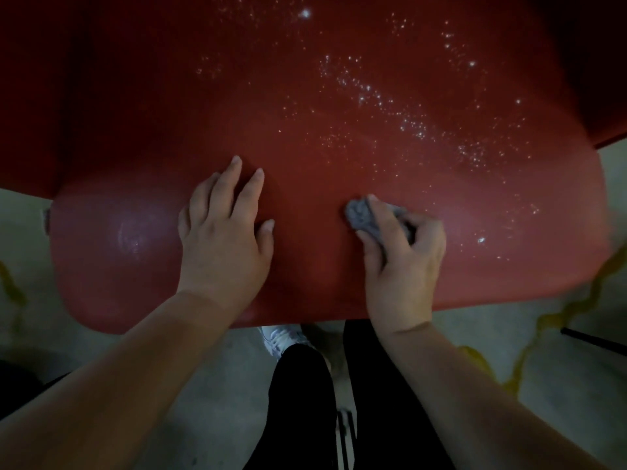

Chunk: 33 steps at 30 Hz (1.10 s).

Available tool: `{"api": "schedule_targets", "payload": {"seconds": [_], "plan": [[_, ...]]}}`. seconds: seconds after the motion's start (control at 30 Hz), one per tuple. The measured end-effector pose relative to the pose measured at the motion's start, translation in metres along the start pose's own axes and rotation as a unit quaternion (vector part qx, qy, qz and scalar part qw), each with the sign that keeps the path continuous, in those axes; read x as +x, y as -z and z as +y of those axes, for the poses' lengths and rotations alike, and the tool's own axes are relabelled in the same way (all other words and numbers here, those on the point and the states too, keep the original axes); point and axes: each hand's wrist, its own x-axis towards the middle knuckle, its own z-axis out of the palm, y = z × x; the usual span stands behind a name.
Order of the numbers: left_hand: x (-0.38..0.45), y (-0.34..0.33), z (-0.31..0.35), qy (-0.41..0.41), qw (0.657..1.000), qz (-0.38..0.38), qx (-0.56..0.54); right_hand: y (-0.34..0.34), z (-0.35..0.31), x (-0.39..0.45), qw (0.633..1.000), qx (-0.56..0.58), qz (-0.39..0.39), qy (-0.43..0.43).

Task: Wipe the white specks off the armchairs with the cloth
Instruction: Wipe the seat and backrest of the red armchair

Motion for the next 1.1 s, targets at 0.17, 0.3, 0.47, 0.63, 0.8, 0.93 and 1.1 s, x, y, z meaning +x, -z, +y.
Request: {"api": "schedule_targets", "payload": {"seconds": [0.17,0.3,0.47,0.63,0.8,0.93,1.1], "plan": [[0.001,-0.005,0.012,-0.033,0.999,0.016,0.005,-0.007,-0.012,-0.03,1.0,0.018,-0.024,0.01],[0.001,-0.01,0.029,-0.076,0.997,0.017,0.012,-0.006,-0.009,-0.006,0.999,0.017,-0.026,0.033],[0.002,-0.017,0.051,-0.089,0.996,0.02,0.005,0.025,0.043,0.007,0.998,-0.022,0.035,-0.051],[0.001,-0.022,0.074,-0.095,0.995,0.015,0.004,0.028,0.049,0.003,0.999,-0.022,0.015,-0.021],[0.001,-0.028,0.094,-0.118,0.993,0.004,0.013,0.044,0.082,0.032,0.996,-0.041,0.061,-0.054],[0.001,-0.03,0.109,-0.125,0.992,0.0,0.015,0.052,0.088,0.014,0.99,-0.044,0.083,-0.109],[0.0,-0.032,0.116,-0.136,0.991,-0.003,0.021,0.052,0.091,0.024,0.998,-0.046,0.035,-0.04]]}}
